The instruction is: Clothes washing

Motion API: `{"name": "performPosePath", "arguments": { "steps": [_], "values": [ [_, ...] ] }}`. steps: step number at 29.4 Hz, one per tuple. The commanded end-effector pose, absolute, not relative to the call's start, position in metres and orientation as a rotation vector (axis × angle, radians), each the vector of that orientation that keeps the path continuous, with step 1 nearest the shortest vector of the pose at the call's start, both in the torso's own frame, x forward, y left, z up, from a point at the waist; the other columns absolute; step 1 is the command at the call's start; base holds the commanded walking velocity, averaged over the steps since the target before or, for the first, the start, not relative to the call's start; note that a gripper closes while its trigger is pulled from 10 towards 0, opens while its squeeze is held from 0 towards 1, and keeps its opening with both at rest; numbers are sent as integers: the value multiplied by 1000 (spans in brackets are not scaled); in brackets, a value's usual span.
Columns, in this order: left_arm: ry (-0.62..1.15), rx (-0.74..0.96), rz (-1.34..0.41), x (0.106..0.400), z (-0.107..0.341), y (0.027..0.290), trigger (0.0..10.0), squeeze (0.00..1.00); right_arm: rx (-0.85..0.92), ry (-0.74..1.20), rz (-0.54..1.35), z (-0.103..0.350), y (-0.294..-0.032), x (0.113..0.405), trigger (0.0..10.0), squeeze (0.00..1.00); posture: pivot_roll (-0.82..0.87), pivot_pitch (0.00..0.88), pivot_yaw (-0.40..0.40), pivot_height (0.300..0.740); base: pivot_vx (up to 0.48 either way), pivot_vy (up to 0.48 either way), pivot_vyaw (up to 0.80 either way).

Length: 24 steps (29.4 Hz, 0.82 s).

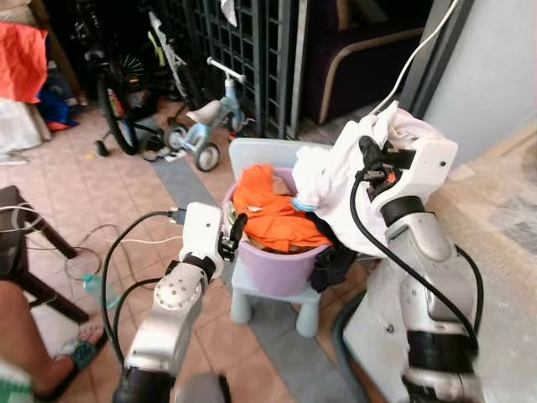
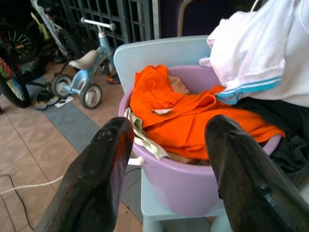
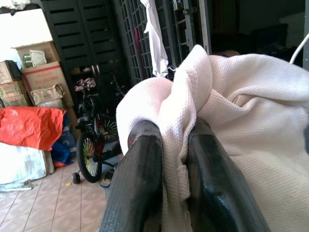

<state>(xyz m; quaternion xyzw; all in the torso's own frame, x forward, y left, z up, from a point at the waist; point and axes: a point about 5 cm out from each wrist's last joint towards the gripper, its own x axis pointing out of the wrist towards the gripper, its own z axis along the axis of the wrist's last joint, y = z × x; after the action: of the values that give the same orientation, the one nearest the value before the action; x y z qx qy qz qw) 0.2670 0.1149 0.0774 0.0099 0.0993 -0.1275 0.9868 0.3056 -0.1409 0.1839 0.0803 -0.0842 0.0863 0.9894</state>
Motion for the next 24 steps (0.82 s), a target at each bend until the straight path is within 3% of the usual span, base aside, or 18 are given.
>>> {"name": "performPosePath", "arguments": {
  "steps": [1,9,24],
  "values": [
    [141,19,-268,274,90,112,10000,0,145,-192,124,191,-148,310,10000,0,-90,30,36,740,0,0,-800],
    [110,-14,-286,276,96,111,10000,0,-15,-280,-76,207,-180,321,10000,0,-94,47,35,740,0,0,-800],
    [77,-59,-292,276,100,113,10000,0,-75,-354,-292,234,-230,340,10000,0,-90,43,35,740,0,0,-800]
  ]
}}
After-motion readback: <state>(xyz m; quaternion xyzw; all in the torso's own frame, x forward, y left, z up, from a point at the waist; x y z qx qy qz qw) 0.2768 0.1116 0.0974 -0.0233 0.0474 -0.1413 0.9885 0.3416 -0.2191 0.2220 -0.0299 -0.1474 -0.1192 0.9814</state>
